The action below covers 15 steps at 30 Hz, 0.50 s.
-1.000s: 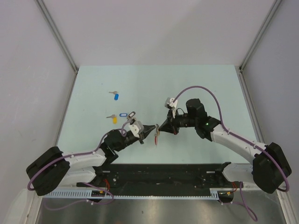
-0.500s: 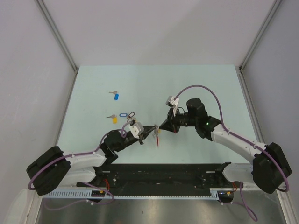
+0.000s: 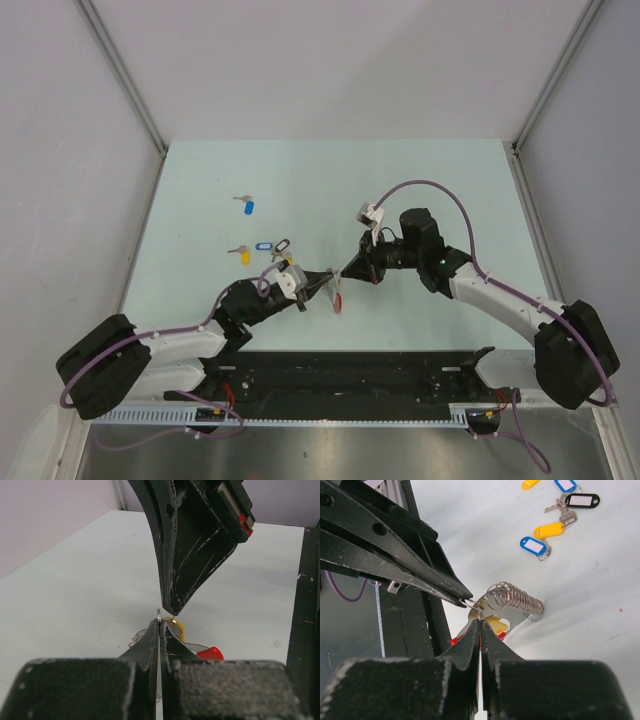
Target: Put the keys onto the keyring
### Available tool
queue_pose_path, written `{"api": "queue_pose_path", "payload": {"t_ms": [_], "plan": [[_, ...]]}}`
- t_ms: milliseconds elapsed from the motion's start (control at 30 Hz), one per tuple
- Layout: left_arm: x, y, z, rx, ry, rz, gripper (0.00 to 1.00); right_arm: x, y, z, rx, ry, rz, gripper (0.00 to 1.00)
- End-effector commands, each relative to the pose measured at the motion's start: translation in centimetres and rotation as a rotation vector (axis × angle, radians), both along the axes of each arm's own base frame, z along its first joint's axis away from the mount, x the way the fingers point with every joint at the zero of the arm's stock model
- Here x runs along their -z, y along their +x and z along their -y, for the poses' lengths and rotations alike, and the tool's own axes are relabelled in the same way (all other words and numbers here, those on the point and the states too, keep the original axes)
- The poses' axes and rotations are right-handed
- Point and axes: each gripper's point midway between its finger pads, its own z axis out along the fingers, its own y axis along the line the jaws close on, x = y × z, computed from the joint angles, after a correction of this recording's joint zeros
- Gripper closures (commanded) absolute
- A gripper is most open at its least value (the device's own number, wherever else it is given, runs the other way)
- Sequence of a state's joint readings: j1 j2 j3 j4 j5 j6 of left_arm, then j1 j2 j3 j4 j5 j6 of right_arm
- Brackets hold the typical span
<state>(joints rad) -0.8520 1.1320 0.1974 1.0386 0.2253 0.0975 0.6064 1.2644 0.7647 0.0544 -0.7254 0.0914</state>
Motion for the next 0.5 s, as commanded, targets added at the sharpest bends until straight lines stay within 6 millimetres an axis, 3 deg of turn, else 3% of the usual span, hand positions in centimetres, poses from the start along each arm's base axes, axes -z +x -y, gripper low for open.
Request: {"api": "queue_pose_path", "payload": {"t_ms": [0,467], "plan": [[-2.9,-0.7,0.2,0.041,-0.083,0.09,1.0,-1.6,1.1,-0.6,0.003,0.032,0.026,1.0],[-3.9,-0.5,0.3,0.035,-0.141,0.099,0.99,-0.5,0.6,-1.1,-0.058,0.042,-0.091,1.0]]}}
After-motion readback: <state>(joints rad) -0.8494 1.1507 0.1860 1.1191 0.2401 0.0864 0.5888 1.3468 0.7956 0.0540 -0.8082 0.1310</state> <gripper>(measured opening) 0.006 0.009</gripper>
